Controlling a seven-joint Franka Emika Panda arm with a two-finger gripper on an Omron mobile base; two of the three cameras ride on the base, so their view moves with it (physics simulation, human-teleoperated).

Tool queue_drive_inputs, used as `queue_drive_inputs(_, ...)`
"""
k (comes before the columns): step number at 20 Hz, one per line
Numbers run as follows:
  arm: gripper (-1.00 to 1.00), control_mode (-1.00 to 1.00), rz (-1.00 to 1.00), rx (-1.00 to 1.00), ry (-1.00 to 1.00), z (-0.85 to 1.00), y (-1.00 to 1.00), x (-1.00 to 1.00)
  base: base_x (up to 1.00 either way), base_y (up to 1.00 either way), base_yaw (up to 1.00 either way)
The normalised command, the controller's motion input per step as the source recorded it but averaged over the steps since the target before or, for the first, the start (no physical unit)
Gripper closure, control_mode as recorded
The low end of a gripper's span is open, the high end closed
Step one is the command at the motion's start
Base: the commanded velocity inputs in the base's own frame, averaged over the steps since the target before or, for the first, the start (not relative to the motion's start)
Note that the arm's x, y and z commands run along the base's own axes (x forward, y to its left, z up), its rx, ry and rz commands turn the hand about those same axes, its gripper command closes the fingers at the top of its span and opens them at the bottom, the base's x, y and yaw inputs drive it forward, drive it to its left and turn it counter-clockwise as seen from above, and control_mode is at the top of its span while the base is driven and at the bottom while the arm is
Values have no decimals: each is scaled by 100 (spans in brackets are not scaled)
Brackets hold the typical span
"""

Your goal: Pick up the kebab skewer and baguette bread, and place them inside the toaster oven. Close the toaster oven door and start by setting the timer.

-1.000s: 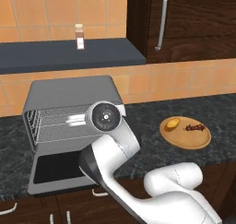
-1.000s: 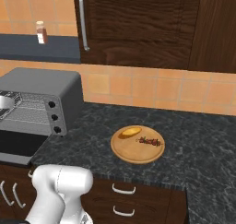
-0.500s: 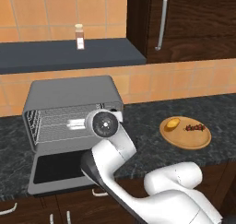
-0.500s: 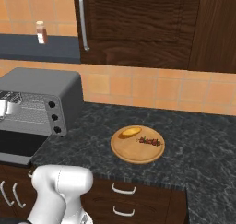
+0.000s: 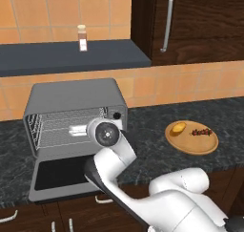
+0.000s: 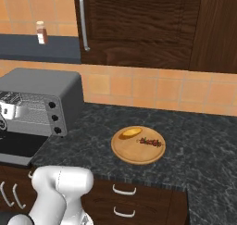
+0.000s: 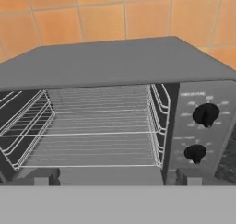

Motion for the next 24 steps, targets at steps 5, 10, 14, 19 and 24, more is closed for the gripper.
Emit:
queue_drive_inputs(5,-100,-100,0,0,-1,-2,6,53,0,0,0)
queue_drive_inputs(10,-100,-100,0,0,0,-7,10,54,0,0,0)
queue_drive_inputs(14,-100,-100,0,0,3,-16,12,11,0,0,0)
queue_drive_inputs(19,-100,-100,0,0,2,-12,10,17,0,0,0)
queue_drive_inputs(24,-100,-100,0,0,0,0,5,43,0,0,0)
